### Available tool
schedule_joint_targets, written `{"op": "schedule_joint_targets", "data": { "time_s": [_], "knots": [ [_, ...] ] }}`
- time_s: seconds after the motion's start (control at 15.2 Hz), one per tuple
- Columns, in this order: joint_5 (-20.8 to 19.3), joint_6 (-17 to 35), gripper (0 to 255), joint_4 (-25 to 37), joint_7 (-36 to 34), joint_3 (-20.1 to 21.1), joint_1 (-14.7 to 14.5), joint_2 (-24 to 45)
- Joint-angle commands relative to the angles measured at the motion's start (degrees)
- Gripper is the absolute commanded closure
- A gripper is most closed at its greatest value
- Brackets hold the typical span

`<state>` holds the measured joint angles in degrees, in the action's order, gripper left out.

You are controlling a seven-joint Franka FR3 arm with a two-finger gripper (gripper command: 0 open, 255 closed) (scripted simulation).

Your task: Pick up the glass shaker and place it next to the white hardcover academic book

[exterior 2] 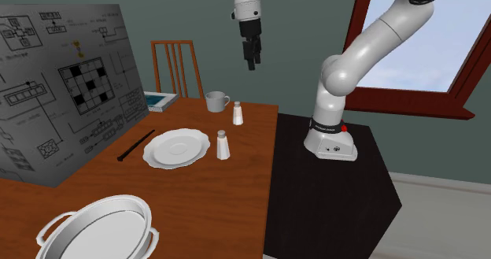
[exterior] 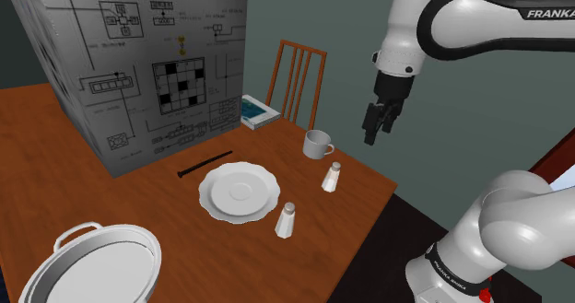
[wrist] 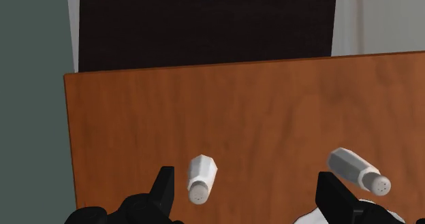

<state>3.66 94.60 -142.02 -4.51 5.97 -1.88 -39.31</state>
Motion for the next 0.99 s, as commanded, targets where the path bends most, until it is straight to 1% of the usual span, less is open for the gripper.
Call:
{"op": "schedule_joint_targets", "data": {
  "time_s": [0.0,0.46,0.92],
  "knots": [
    [1.74,3.26,0,-1.13,-1.6,1.52,-0.91,1.68],
    [6.9,15.61,0,-3.29,-6.61,7.02,-3.96,10.27],
    [9.91,27.93,0,-1.61,-11.55,12.56,-6.29,22.27]
  ]
}}
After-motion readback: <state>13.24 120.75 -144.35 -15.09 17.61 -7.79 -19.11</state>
